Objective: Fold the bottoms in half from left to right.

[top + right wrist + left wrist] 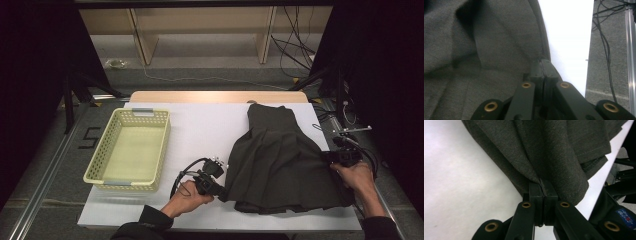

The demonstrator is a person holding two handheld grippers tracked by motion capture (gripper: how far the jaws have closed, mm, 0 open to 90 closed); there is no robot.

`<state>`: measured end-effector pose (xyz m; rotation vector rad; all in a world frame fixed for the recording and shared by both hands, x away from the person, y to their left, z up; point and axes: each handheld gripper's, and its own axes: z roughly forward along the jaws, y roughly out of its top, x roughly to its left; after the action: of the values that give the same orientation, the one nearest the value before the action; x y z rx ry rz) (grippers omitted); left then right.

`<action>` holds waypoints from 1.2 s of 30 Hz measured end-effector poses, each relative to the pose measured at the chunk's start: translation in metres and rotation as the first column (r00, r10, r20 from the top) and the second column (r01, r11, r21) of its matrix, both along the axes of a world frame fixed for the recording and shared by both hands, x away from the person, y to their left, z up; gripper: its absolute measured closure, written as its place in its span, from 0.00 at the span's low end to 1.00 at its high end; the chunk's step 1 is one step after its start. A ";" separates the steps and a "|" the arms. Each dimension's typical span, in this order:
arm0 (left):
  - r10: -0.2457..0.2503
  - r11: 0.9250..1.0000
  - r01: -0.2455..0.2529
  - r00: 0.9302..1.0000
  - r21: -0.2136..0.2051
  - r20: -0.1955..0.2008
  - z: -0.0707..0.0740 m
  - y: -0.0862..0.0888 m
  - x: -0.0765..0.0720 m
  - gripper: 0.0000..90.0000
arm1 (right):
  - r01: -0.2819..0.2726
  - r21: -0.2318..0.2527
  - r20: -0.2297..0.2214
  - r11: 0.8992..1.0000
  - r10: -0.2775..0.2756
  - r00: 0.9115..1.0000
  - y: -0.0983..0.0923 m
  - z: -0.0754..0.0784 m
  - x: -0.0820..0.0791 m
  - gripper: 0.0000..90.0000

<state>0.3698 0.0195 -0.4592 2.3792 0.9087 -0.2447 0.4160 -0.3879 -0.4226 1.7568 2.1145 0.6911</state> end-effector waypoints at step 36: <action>0.204 0.978 -0.203 0.979 -0.035 0.006 0.002 0.003 0.036 0.32 | -0.012 0.005 0.043 1.000 0.012 0.999 0.007 -0.004 0.003 0.86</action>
<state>0.4058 0.0227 -0.4572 2.2338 1.1254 -0.1673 0.4187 -0.3807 -0.4271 1.7181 2.0982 0.7308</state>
